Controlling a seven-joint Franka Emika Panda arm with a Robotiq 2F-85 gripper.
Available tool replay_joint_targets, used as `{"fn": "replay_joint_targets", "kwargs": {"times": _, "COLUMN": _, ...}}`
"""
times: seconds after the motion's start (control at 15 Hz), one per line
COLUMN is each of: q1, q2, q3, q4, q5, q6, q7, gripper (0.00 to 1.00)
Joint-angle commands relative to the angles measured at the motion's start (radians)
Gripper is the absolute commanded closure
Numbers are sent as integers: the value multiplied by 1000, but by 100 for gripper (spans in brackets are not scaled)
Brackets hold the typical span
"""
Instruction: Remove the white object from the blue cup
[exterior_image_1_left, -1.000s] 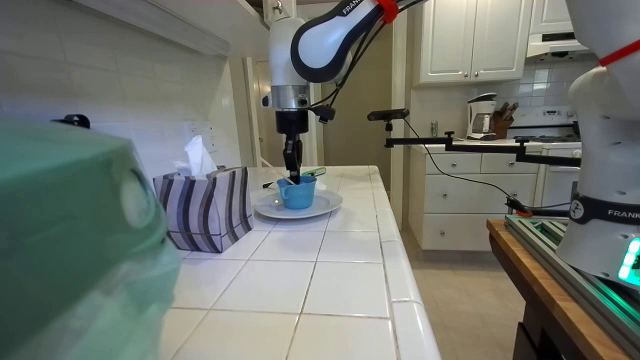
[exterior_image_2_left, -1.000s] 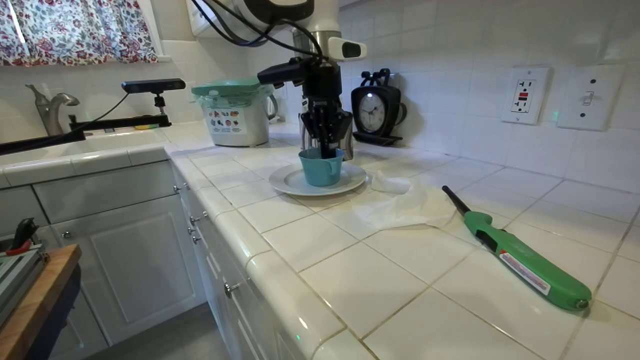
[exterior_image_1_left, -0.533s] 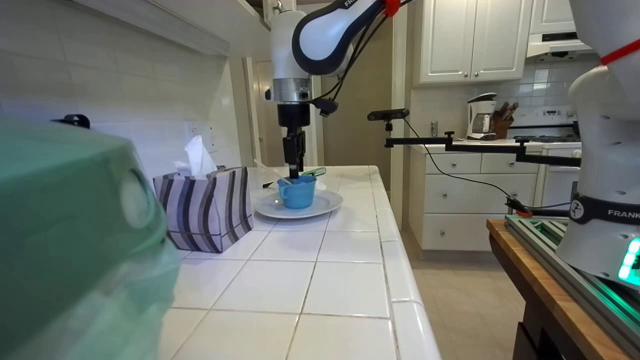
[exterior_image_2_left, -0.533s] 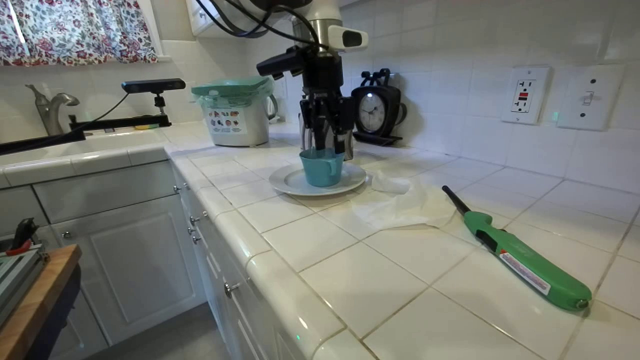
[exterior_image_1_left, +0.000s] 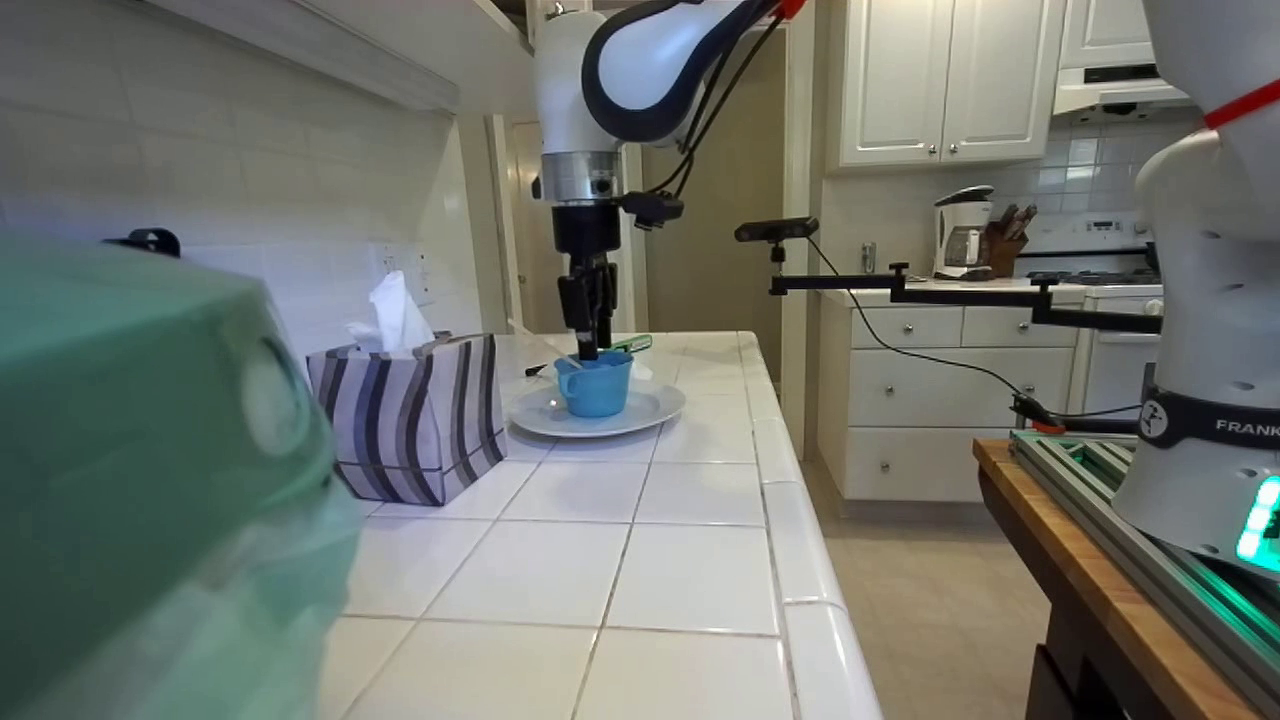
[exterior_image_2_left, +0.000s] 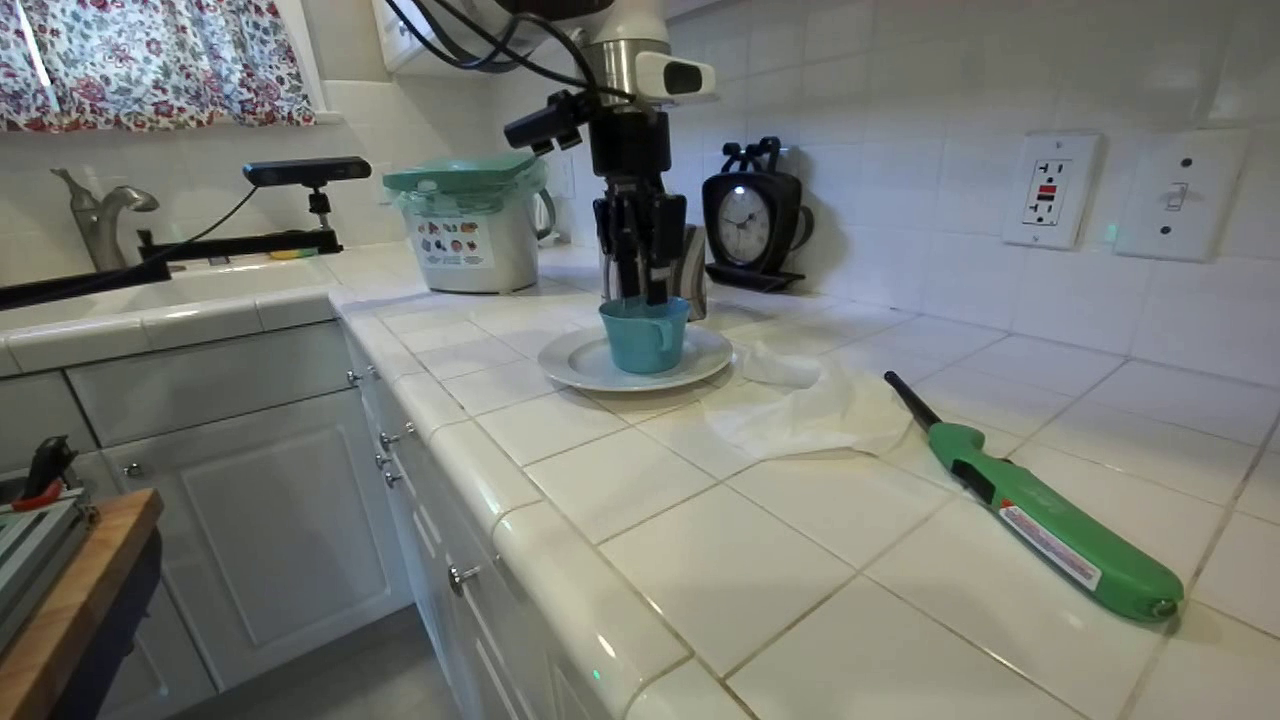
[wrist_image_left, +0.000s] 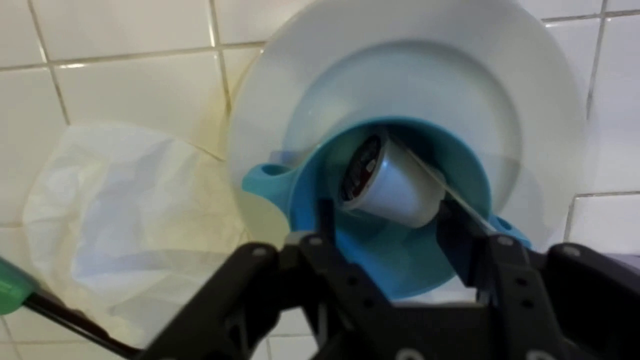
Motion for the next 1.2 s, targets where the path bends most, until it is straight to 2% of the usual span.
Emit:
{"fn": "replay_joint_targets", "kwargs": {"times": 0.0, "q1": 16, "q2": -7, "q3": 0, "q4": -11, "q5": 11, "q6": 10, "q7": 92, "gripper": 40}}
{"fn": "replay_joint_targets", "kwargs": {"times": 0.2, "q1": 29, "q2": 5, "q3": -6, "q4": 0, "q5": 2, "q6": 8, "q7": 170, "gripper": 43}}
{"fn": "replay_joint_targets", "kwargs": {"times": 0.4, "q1": 30, "q2": 10, "q3": -9, "q4": 5, "q5": 4, "q6": 5, "q7": 220, "gripper": 50}}
{"fn": "replay_joint_targets", "kwargs": {"times": 0.93, "q1": 27, "q2": 24, "q3": -9, "q4": 15, "q5": 9, "q6": 4, "q7": 252, "gripper": 47}}
{"fn": "replay_joint_targets", "kwargs": {"times": 1.13, "q1": 24, "q2": 29, "q3": -10, "q4": 19, "q5": 11, "q6": 6, "q7": 247, "gripper": 50}}
